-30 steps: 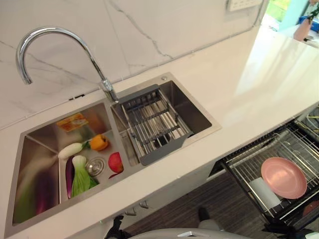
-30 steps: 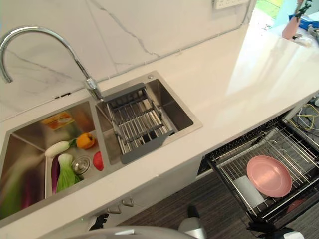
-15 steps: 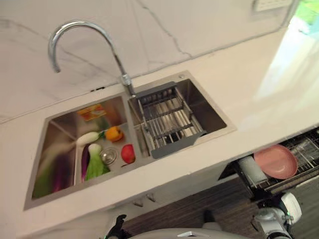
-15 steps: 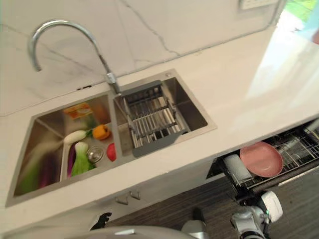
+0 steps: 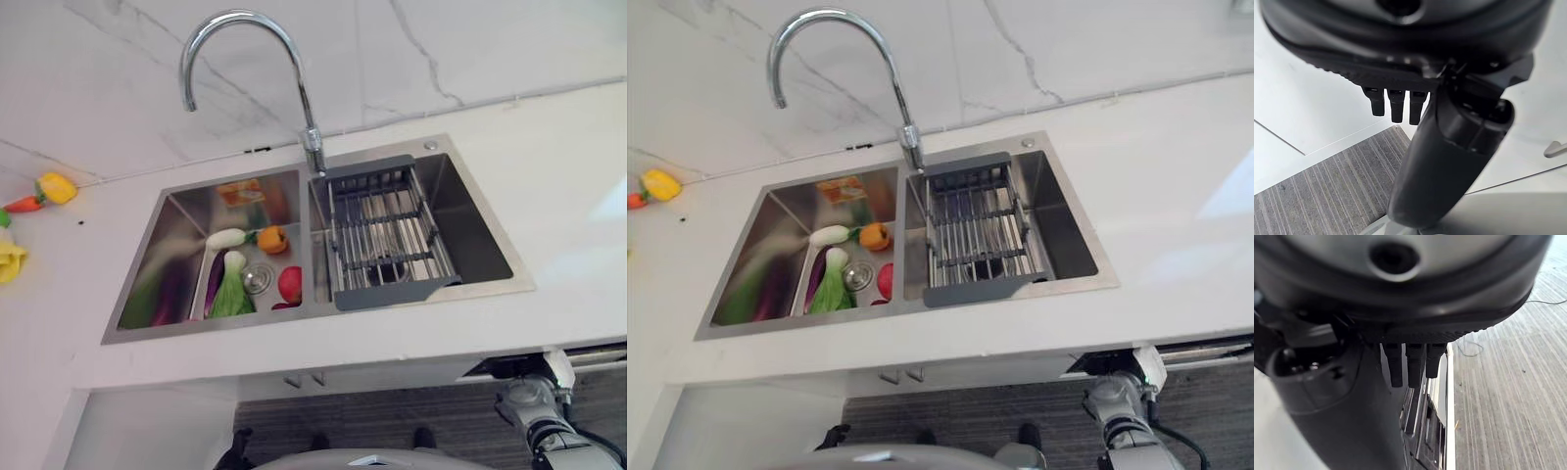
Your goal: Place the dishes in the dishwasher.
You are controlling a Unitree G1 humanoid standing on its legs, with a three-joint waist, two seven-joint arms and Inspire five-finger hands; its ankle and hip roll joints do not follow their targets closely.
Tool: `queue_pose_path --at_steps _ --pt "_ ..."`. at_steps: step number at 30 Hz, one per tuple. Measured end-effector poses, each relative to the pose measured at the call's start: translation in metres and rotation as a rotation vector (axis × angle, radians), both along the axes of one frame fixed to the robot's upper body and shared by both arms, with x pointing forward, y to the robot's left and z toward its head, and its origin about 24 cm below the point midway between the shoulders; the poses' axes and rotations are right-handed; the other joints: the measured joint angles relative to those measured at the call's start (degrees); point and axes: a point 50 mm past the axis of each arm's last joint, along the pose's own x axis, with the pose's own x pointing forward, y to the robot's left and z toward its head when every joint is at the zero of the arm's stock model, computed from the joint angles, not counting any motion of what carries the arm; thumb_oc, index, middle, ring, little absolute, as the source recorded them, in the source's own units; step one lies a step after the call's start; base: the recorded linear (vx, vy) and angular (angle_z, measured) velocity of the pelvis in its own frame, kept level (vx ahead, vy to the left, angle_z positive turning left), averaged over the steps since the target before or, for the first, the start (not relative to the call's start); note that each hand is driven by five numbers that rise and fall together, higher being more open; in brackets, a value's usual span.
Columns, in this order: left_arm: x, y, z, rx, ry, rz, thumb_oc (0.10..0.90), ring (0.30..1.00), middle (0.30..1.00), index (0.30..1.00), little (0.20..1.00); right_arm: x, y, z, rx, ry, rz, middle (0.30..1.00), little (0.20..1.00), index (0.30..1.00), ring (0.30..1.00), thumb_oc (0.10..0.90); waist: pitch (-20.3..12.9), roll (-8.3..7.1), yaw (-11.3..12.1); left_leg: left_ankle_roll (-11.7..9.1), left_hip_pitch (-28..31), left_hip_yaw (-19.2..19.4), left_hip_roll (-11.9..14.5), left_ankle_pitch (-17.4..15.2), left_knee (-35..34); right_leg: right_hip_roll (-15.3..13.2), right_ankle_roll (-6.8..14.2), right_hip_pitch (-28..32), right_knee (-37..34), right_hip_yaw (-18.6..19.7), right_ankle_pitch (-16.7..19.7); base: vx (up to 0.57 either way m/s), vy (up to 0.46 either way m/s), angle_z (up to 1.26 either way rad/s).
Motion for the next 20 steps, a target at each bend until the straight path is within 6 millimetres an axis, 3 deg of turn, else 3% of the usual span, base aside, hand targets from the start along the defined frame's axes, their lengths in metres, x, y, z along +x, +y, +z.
queue_pose_path --at_steps 4,6,10,14,16,20 --pt "-0.001 0.0 0.0 0.003 0.003 0.003 0.8 0.9 0.9 0.9 0.9 -0.015 0.013 -0.011 0.041 0.003 0.079 0.9 0.9 0.9 0.9 0.8 0.06 -0.09 -0.1 -0.1 -0.52 -0.18 0.64 -0.15 -0.13 0.69 0.05 -0.01 -0.01 -0.23 -0.81 0.0 0.0 0.04" --pt "-0.002 0.001 0.0 0.007 0.008 0.005 0.8 0.9 0.9 0.9 0.9 -0.024 0.025 -0.018 0.085 -0.007 0.098 0.9 0.9 0.9 0.9 0.8 0.06 -0.01 -0.6 1.81 -0.78 0.27 0.99 -1.61 -0.32 1.34 -0.38 -0.06 0.08 -0.4 -1.11 -0.01 0.005 0.05" --pt "-0.004 0.001 -0.001 0.012 0.018 0.012 0.8 0.9 0.9 0.9 0.9 -0.034 0.031 -0.024 0.072 0.024 0.141 0.9 0.9 0.9 0.9 0.8 0.14 -0.22 -1.21 2.05 -0.88 0.27 1.25 -1.87 -0.31 1.42 -0.36 -0.07 0.2 -0.48 -1.1 0.0 0.005 0.03" --pt "-0.008 0.004 -0.002 0.014 0.042 0.032 0.8 0.9 0.9 0.9 0.9 -0.056 0.04 -0.039 0.058 0.181 0.255 0.9 0.9 0.9 0.9 0.8 0.09 -0.64 -1.57 0.73 -0.41 0.32 1.29 -0.95 -0.03 1.29 -0.51 0.45 0.21 -0.47 -1.12 0.0 0.009 0.01" --pt "-0.01 0.002 -0.003 -0.009 0.061 0.086 0.8 0.9 0.9 0.9 0.9 -0.078 0.052 -0.052 0.081 0.294 0.255 0.9 0.9 0.9 0.9 0.8 0.09 -0.72 -1.7 0.22 0.43 0.31 1.02 -0.64 -0.01 1.08 -0.54 1.45 0.21 -0.47 -1.49 -0.01 0.035 0.07" --pt "-0.009 0.001 -0.003 -0.03 0.07 0.092 0.8 0.9 0.9 0.9 0.9 -0.091 0.06 -0.059 0.105 0.362 0.237 0.9 0.9 0.9 0.9 0.8 0.06 -0.68 -1.7 -0.07 0.71 0.23 0.86 -0.46 0.0 0.84 -0.49 1.63 0.21 -0.56 -1.68 0.0 0.015 0.04"
